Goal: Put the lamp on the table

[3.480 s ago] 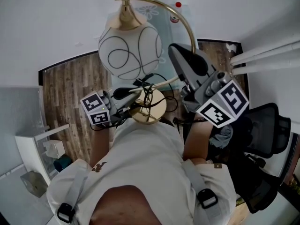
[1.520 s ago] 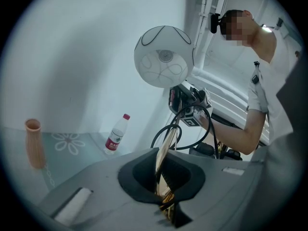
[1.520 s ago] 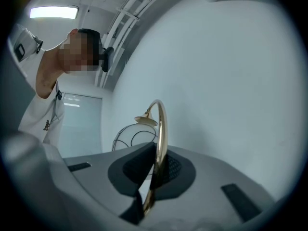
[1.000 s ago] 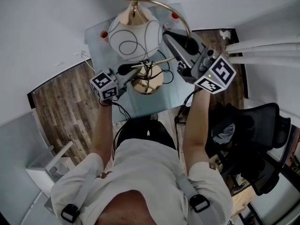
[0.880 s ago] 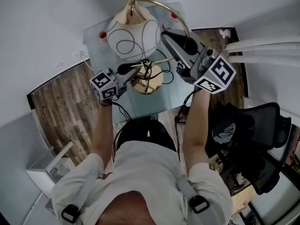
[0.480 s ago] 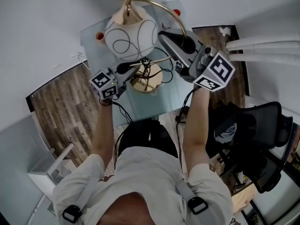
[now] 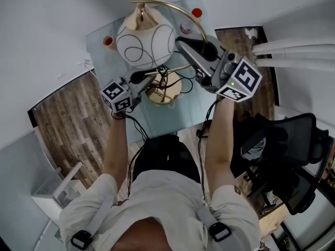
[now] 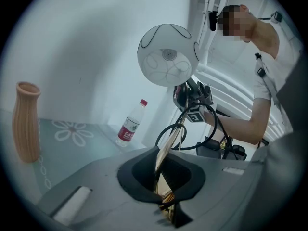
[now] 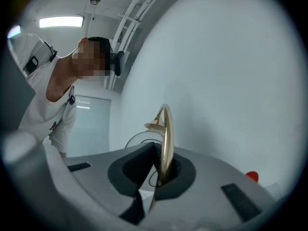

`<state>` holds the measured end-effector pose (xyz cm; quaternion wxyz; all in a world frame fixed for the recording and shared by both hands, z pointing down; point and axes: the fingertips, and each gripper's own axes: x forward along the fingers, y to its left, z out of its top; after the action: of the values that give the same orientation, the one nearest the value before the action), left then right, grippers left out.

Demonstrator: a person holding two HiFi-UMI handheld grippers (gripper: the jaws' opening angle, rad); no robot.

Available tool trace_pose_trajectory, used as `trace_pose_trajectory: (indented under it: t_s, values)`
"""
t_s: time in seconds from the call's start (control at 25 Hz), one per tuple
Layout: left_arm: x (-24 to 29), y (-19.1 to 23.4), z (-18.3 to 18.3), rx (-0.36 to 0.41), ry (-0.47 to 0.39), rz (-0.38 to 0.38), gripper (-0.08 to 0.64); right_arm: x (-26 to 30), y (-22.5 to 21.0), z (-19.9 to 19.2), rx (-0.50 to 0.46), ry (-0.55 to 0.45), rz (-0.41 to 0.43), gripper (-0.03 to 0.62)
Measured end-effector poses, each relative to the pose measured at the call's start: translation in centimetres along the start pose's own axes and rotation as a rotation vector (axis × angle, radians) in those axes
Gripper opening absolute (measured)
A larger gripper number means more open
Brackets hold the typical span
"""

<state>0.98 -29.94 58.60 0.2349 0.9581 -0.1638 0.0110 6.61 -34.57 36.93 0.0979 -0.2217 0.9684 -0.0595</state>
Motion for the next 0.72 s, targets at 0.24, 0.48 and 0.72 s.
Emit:
trace_pose_trajectory:
  t_s: [0.24,0.48,0.72]
  values:
    - [0.2,0.4,-0.6,0.005,0.011,0.005,0.003,-0.4,-0.3,-0.8,0.01,0.003,0.002,0.002]
    - [0.3,0.8,-1.6,0.007,0.024,0.016,0.003,-0.6,-0.5,-1.8,0.02,0.015,0.002,0.002]
    - [0.1,1.2,-2.5,0.001,0.033,0.019,0.005,-0.6,-0.5,-2.7,0.028,0.023,-0.002,0.002]
